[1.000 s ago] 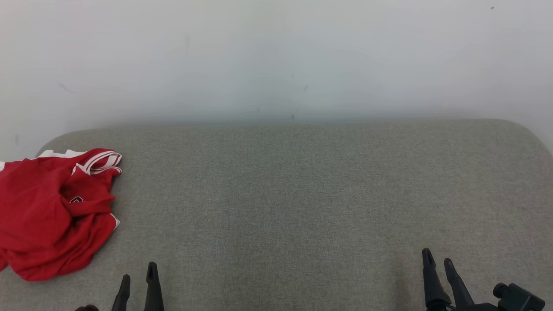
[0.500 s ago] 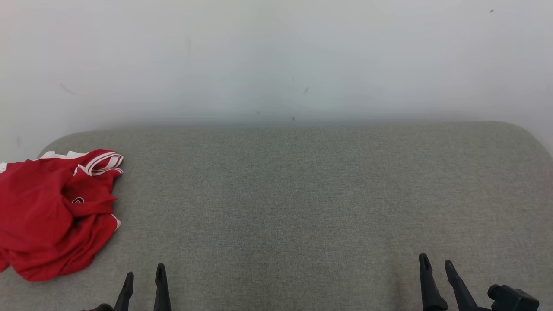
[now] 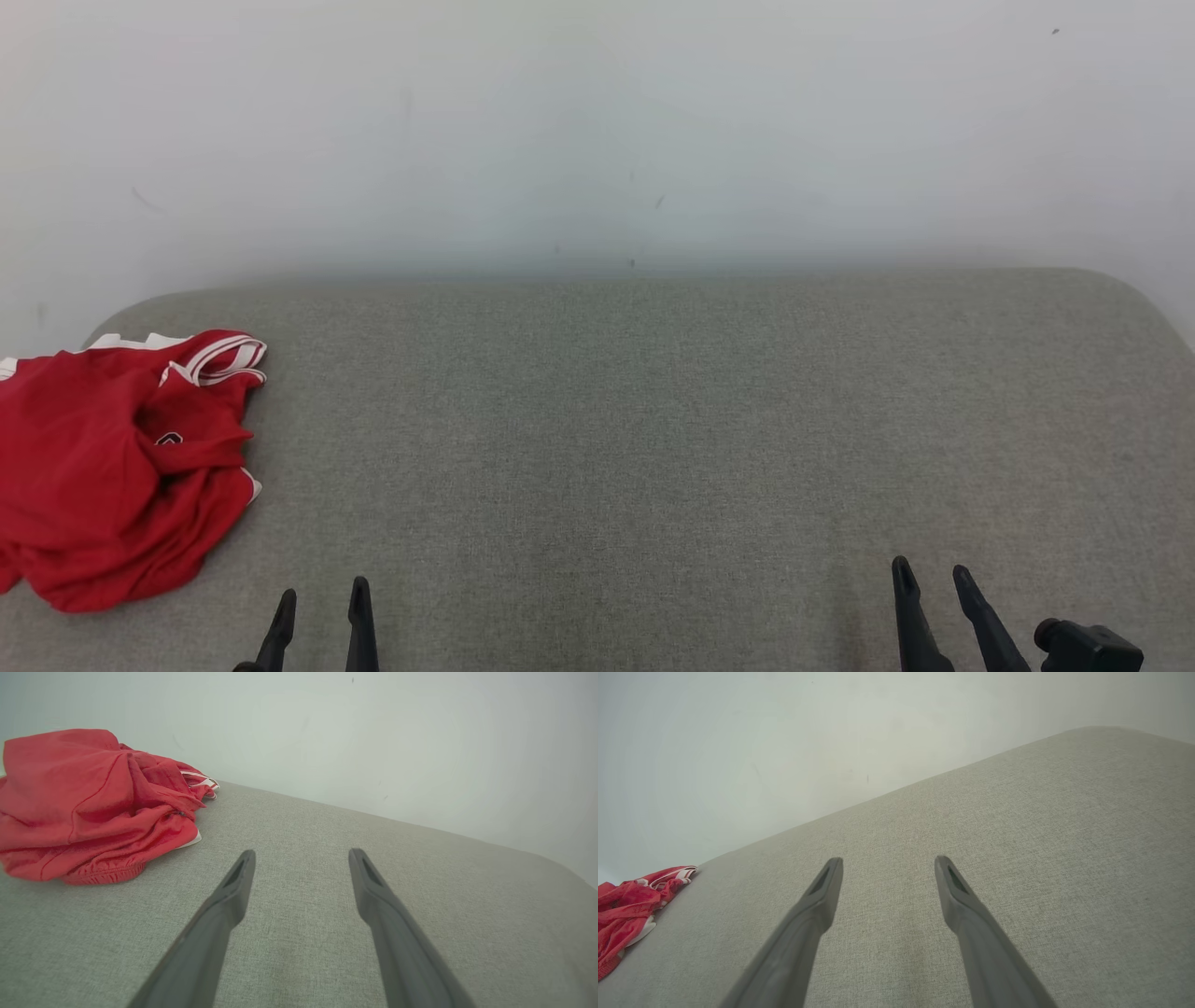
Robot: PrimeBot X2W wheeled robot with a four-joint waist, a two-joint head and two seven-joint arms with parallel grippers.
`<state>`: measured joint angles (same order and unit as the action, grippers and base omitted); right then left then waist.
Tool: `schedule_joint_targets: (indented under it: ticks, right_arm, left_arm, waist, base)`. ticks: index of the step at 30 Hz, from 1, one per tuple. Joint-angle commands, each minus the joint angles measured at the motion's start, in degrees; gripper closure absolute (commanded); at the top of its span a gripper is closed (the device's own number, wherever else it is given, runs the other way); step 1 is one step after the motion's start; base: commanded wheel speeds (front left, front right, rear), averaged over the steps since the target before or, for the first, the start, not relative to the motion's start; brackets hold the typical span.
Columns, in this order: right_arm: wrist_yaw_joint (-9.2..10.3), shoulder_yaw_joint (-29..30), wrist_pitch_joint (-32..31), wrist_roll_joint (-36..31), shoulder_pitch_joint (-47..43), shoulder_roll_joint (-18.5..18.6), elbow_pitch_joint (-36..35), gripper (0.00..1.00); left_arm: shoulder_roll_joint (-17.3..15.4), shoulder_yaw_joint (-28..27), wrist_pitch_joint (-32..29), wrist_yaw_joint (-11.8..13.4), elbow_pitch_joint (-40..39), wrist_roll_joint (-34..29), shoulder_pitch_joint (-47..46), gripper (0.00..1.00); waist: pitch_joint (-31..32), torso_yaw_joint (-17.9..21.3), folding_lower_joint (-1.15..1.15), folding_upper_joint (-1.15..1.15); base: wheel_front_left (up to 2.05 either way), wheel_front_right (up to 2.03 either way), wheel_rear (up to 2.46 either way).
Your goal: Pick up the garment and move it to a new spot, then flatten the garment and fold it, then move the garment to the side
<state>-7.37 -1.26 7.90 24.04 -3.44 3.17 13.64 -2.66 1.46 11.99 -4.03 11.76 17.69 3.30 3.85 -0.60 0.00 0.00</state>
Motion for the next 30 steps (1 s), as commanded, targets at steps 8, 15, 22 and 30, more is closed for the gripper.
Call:
schedule_joint_targets:
  ticks: [8, 15, 22, 30]
  right_arm:
    - [-0.18, -0.3, 0.8, -4.8, -0.8, 0.0, -0.6, 0.0]
    - [-0.19, 0.6, 1.2, -10.6, -1.2, -0.1, -0.7, 0.0]
    - [-0.21, 0.5, 1.9, -15.1, -1.6, -0.3, -1.2, 0.0]
    - [-0.21, 0.3, 1.6, -16.6, -2.2, -0.3, -1.5, 0.0]
  left_arm:
    - [-0.3, 0.4, 1.2, 0.1, 0.0, -3.8, 0.7, 0.0]
    - [-0.3, 0.8, 2.0, 0.3, 0.0, -6.2, 1.0, 0.0]
    - [-0.3, 1.2, 2.8, 0.4, 0.2, -9.2, 1.3, 0.0]
    - [-0.3, 1.0, 3.3, 0.4, 0.8, -9.0, 1.5, 0.0]
  waist:
    - [0.4, 0.0, 0.0, 0.0]
    - [0.7, 0.0, 0.0, 0.0]
    - [1.0, -0.1, 0.0, 0.0]
    - [1.4, -0.2, 0.0, 0.0]
  base:
    - [0.0, 0.0, 0.0]
    - [0.0, 0.0, 0.0]
    - [0.0, 0.0, 0.0]
    - [0.0, 0.0, 0.0]
